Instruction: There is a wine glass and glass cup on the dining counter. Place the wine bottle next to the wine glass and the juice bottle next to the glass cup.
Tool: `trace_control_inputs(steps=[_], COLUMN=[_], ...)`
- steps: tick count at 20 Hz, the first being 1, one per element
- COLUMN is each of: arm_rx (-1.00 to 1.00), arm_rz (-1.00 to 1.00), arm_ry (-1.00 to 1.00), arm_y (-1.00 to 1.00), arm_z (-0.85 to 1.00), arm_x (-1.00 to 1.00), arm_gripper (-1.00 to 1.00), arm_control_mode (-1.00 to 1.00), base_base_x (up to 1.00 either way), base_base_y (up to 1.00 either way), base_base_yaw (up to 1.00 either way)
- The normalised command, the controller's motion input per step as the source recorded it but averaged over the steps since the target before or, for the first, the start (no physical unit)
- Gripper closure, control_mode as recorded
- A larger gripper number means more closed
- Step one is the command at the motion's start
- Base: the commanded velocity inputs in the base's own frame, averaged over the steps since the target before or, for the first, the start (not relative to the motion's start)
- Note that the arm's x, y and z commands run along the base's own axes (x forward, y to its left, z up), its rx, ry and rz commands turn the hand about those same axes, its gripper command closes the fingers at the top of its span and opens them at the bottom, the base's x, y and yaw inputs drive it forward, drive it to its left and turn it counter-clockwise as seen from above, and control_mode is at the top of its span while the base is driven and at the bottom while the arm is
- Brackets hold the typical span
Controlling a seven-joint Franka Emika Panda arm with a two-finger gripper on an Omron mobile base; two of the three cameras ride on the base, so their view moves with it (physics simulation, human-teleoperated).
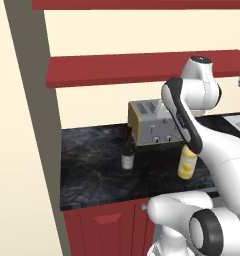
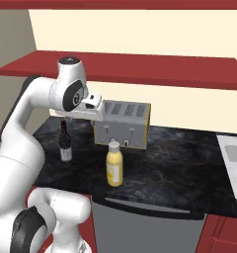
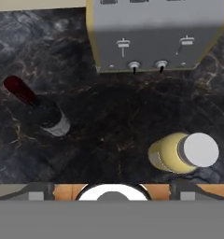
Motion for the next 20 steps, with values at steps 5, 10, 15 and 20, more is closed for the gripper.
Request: trace_control_inputs(steps=[5, 10, 15, 20], arm_rx=[0.0, 0.0, 0.0, 0.0], arm_rz=[-0.03, -0.06, -0.06, -0.04], arm_ry=[0.04, 0.07, 0.03, 0.01], arm_y=[-0.41, -0.41, -0.42, -0.32], arm_z=[-0.06, -0.1, -0.21, -0.3], arm_x=[-0.24, -0.16, -0.05, 0.04], arm_gripper=[-1.0, -1.0, -1.0, -1.0], arm_control_mode=[-1.0, -1.0, -1.0, -1.0], base_base_x=[0.0, 0.0, 0.0, 0.0], base_base_y=[0.0, 0.0, 0.0, 0.0], base_base_yaw=[0.0, 0.0, 0.0, 0.0])
